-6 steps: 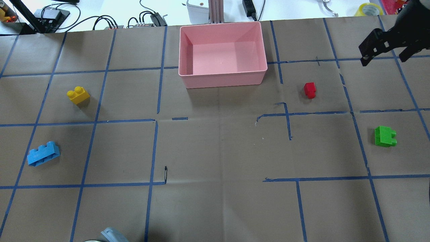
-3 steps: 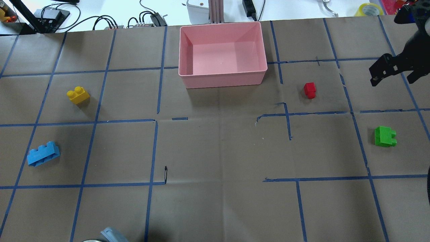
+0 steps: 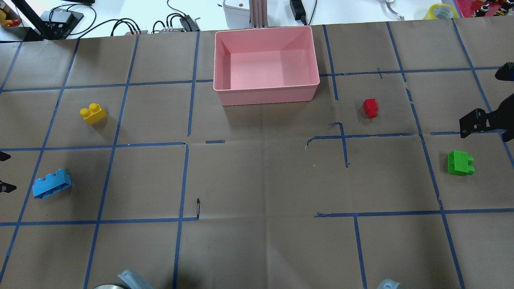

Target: Put all blocks into box

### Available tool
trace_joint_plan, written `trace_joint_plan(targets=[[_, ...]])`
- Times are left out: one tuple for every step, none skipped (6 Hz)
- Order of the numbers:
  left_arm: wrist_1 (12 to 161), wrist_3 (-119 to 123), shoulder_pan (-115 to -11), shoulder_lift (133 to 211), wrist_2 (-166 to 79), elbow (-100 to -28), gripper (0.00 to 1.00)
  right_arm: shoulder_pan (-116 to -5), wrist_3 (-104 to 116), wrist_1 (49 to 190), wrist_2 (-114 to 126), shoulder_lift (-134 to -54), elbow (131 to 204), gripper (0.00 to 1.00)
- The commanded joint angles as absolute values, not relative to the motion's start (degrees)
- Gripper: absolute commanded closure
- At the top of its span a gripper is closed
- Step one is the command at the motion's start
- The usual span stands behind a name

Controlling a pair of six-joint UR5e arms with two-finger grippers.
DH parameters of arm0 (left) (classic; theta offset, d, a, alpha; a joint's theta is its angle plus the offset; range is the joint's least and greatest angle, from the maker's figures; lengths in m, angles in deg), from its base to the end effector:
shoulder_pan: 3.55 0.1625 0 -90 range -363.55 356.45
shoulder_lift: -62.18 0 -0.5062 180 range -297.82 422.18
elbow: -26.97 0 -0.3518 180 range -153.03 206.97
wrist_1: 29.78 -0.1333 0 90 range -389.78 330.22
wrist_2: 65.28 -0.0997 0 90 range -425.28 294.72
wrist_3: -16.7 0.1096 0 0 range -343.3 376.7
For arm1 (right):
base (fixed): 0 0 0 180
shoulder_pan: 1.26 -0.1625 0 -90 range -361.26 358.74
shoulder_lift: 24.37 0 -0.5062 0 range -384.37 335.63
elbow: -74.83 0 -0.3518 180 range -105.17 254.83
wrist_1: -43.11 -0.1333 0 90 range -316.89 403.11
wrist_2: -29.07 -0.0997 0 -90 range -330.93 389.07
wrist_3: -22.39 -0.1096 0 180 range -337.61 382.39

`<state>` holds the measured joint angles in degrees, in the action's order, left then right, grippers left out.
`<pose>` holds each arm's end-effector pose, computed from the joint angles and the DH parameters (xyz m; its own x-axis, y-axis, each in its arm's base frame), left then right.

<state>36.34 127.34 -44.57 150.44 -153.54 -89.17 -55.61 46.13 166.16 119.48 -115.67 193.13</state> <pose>0.2149 -0.3680 0.4127 -0.4749 0.8801 -0.0022 0.8797 0.4746 -0.0316 -0.1328 -0.4126 0.4104 -0.9767 0.2087 0.0489 0.2036 0.9746 -0.0936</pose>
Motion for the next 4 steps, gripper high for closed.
trace_joint_plan(targets=[[30.2, 127.7, -43.5, 152.1, -153.4, -92.8, 0.01, -53.8, 46.2, 173.0, 119.3, -110.4, 195.4, 0.01], [25.8, 127.8, -43.5, 156.5, -152.8, -92.8, 0.01, -53.8, 46.4, 175.6, 120.1, -106.1, 195.4, 0.01], [21.3, 127.8, -43.5, 161.3, -152.6, -92.8, 0.01, -53.8, 46.4, 178.3, 120.1, -103.6, 195.5, 0.01], [19.4, 127.8, -43.5, 163.7, -151.2, -92.9, 0.01, -53.7, 46.4, 179.0, 120.2, -102.4, 196.0, 0.01]])
